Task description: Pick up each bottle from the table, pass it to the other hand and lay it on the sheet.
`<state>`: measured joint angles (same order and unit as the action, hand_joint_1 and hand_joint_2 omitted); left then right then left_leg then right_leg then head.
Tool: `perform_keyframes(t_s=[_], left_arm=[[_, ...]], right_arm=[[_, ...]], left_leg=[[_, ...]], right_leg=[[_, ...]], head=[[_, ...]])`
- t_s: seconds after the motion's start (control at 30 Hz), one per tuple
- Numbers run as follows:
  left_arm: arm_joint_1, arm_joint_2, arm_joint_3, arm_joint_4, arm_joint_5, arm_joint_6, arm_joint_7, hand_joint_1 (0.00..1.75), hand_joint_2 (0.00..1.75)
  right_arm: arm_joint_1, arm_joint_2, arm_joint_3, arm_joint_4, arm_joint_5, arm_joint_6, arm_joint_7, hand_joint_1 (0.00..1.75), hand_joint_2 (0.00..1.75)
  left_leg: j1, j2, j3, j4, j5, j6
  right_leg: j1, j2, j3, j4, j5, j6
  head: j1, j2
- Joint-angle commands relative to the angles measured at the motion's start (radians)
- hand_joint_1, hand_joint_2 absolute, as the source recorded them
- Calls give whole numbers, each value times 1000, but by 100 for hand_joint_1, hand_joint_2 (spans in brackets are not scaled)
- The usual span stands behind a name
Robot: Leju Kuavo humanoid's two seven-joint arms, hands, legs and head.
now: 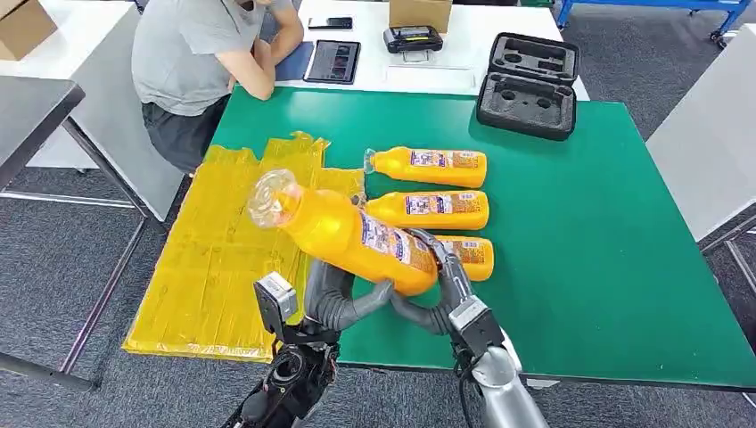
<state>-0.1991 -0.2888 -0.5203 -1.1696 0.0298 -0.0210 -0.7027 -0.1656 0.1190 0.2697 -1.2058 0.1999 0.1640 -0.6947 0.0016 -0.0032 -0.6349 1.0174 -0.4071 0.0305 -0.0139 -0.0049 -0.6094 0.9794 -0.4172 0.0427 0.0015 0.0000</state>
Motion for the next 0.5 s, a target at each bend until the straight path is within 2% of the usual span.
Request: perform_keyframes(t_s=[0.03, 0.23, 0.27, 0.5], left_arm=[[-20, 1, -6, 21, -6, 8, 5, 0, 0], [-20, 1, -6, 21, -6, 8, 5, 0, 0], [-20, 0, -8, 22, -7, 7, 5, 0, 175], [-29, -3, -25, 21, -3, -23, 5, 0, 175]], right_arm=[[-41, -24, -53, 9, -14, 4, -1, 175, 175], [-41, -24, -53, 9, -14, 4, -1, 175, 175], [-43, -25, -57, 11, -18, 7, 1, 175, 175], [-39, 10, -28, 119, -18, 45, 10, 175, 175]], left_leg=[[0, 0, 3, 0, -2, -1], [0, 0, 4, 0, -2, -1], [0, 0, 5, 0, -2, -1], [1, 1, 4, -1, -2, -1]], right_leg=[[0, 0, 3, 0, -2, -1], [0, 0, 4, 0, -2, -1], [0, 0, 5, 0, -2, -2], [1, 1, 4, -1, -1, -1]], head=[[0, 0], [0, 0], [0, 0], [0, 0]])
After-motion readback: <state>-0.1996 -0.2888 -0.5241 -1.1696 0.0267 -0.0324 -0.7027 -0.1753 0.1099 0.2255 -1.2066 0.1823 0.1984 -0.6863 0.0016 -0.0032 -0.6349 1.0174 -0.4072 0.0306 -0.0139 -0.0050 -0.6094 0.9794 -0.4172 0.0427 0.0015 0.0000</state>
